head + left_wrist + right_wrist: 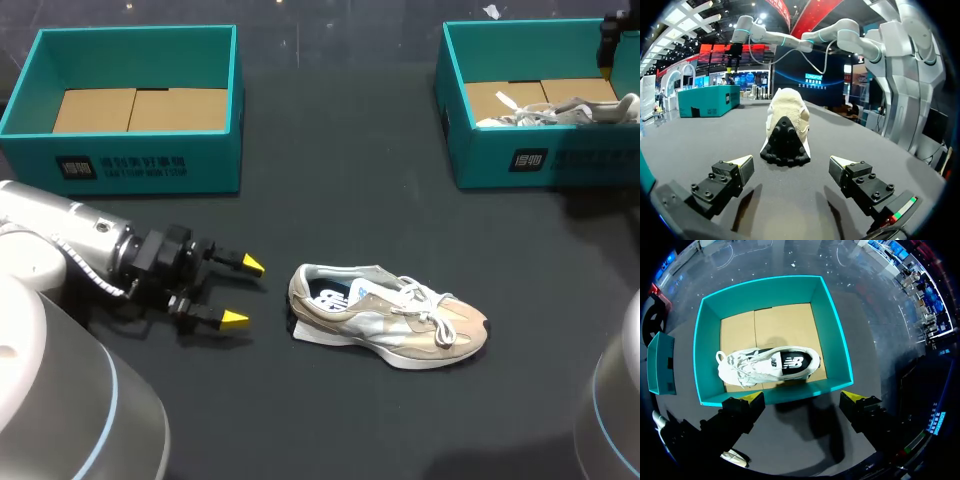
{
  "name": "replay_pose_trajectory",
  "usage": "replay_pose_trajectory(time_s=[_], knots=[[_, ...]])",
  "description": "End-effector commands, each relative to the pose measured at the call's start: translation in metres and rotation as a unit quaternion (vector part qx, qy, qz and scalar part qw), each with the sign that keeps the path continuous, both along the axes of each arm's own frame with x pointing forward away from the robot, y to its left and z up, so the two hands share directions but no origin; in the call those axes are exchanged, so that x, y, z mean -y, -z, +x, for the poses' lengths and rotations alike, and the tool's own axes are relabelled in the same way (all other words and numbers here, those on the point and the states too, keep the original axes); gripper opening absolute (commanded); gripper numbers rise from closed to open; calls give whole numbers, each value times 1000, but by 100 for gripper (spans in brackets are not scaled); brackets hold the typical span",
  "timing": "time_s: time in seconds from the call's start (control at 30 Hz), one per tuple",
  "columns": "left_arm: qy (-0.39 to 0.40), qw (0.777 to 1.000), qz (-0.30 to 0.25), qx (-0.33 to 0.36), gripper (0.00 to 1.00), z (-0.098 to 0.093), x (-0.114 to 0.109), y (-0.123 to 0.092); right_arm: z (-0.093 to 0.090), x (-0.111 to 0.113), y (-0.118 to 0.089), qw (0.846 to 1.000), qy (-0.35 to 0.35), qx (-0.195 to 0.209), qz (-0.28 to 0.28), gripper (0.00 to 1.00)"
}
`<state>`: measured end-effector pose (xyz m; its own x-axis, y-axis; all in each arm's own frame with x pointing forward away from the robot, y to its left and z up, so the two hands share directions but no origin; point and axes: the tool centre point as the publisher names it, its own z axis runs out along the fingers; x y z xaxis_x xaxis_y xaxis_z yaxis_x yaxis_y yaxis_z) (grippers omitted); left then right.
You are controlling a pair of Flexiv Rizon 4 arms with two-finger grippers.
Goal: Take the shoe out of the shoebox, open the shoe tongue, remove and reinsert the insole, then place the shoe into the shoebox
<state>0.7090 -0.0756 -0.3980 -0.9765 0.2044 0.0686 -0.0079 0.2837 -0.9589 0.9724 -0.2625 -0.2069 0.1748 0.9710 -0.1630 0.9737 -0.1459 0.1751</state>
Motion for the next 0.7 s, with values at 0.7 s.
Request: replay_pose_trajectory(time_s=[0.7], knots=[[4, 1000, -5, -17, 100, -6, 56, 10, 0, 0, 0, 1000, 0, 0, 0, 100]])
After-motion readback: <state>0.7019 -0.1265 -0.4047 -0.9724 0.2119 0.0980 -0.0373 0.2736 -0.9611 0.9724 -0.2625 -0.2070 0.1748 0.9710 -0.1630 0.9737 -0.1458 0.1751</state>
